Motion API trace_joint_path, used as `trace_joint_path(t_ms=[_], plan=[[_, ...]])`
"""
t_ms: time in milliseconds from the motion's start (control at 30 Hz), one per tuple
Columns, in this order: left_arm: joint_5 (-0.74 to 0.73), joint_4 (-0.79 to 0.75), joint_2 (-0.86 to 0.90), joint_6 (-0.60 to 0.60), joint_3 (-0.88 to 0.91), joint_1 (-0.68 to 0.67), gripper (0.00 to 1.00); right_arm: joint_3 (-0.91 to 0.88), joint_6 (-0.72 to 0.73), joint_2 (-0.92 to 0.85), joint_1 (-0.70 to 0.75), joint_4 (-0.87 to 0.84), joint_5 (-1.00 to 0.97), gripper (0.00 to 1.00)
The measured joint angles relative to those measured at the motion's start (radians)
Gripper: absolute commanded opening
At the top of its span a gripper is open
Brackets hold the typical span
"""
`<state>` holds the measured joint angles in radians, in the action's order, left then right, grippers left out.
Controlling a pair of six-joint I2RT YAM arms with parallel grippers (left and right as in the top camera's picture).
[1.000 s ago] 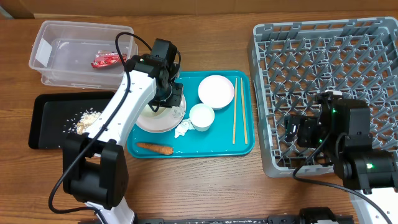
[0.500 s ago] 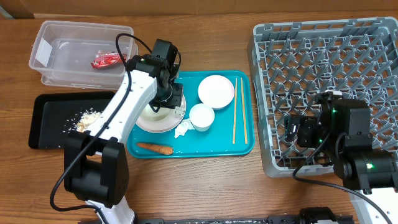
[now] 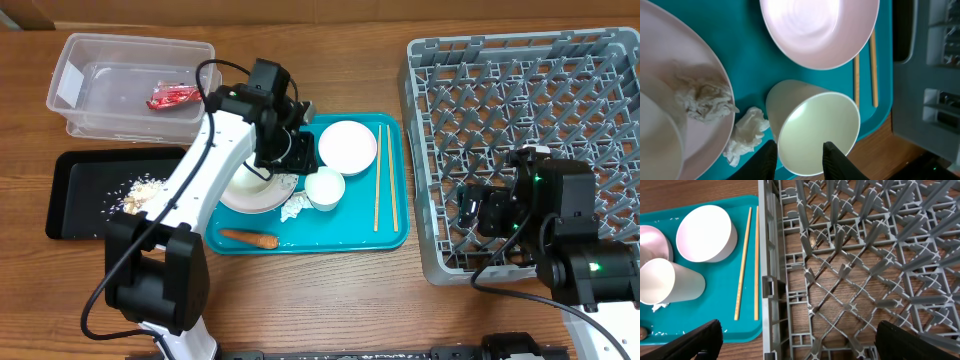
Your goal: Sort waste into correct bins and load items into the dishwasher
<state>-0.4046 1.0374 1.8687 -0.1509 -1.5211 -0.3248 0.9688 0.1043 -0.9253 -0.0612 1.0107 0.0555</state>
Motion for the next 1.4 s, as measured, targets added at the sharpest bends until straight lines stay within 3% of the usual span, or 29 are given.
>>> trace_joint_path(t_ms=[200,300,400,533,667,767,867,1000,1200,1400], plan=[[0.083,-0.031,0.008,-0.009,0.076,-0.045,0.32,0.000,0.000,0.000,0.000,0.001,0.000,1.00],[0.110,-0.050,0.010,-0.023,0.107,-0.045,0.24,0.000,0.000,0.000,0.000,0.002,0.000,1.00],[0.118,-0.069,0.011,-0.038,0.128,-0.045,0.04,0.000,0.000,0.000,0.000,0.003,0.000,1.00],[0.117,-0.078,0.013,-0.050,0.135,-0.047,0.04,0.000,0.000,0.000,0.000,0.003,0.000,1.00],[-0.008,-0.058,0.013,-0.032,0.124,-0.031,0.04,0.000,0.040,0.000,0.000,-0.013,-0.121,1.00],[-0.204,-0.040,0.014,-0.011,0.069,0.032,0.04,0.000,0.120,-0.001,0.019,-0.080,-0.217,1.00],[-0.548,-0.113,0.014,-0.001,0.054,0.128,0.04,0.006,0.047,-0.037,0.051,-0.240,0.035,1.00],[-0.885,-0.201,0.015,0.000,0.050,0.141,0.04,0.007,-0.138,-0.187,0.051,-0.395,0.667,1.00],[-1.082,-0.208,0.015,0.000,0.050,0.108,0.04,0.007,-0.210,-0.343,0.050,-0.544,1.130,1.00],[-1.123,-0.221,0.015,0.000,0.050,0.070,0.04,0.007,-0.226,-0.409,0.049,-0.608,1.310,1.00]])
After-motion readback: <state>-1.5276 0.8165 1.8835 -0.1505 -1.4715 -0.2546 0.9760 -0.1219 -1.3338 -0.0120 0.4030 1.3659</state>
